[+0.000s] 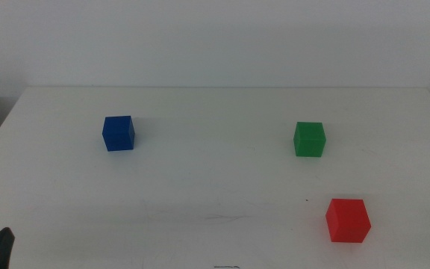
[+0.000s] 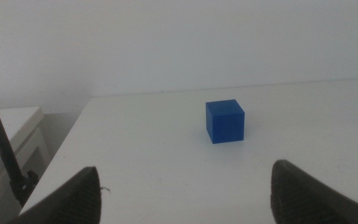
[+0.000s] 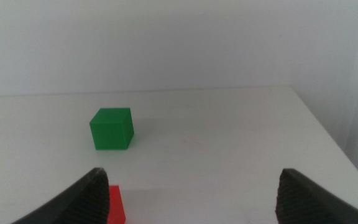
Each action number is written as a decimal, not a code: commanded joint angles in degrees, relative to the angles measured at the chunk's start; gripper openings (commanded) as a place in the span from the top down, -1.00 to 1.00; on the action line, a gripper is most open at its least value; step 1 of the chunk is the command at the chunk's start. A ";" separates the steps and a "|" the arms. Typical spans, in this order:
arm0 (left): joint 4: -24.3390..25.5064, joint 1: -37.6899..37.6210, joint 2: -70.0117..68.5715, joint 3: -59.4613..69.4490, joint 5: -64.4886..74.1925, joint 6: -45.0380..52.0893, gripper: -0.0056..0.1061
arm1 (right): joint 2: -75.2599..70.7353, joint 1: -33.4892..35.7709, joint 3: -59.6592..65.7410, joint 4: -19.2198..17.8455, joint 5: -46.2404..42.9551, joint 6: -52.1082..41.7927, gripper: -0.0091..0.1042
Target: Stack red cubes first, then green, then blue cubes in a specific spot.
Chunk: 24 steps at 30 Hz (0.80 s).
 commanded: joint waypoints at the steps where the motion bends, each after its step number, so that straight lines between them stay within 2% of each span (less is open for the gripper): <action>1: -0.42 -0.11 -1.17 -0.15 -4.36 -0.30 -0.78 | -0.91 -0.29 -2.90 -0.14 -2.79 -0.27 -0.82; 4: -0.42 -0.11 -1.17 -0.15 -4.36 -0.30 -0.78 | 0.68 -0.29 -7.36 1.57 1.36 -0.27 -0.82; 5: -0.42 -0.11 -1.17 -0.15 -4.36 -0.30 -0.78 | 3.69 -0.29 -12.62 2.55 6.79 -0.27 -0.82; 14: -0.42 -0.11 -1.17 -0.15 -4.36 -0.30 -0.78 | 23.51 -0.29 -36.65 2.19 22.63 -0.27 -0.82; 17: -0.42 -0.11 -1.17 -0.15 -4.36 -0.30 -0.78 | 30.39 -0.29 -44.21 3.23 30.64 -0.27 -0.82; 21: -0.42 -0.11 -1.17 -0.15 -4.36 -0.30 -0.78 | 40.27 -0.29 -55.36 7.06 44.76 -0.37 -0.82; 24: -0.42 -0.11 -1.17 -0.15 -4.36 -0.30 -0.78 | 47.09 -0.29 -61.85 7.04 50.90 0.10 -0.82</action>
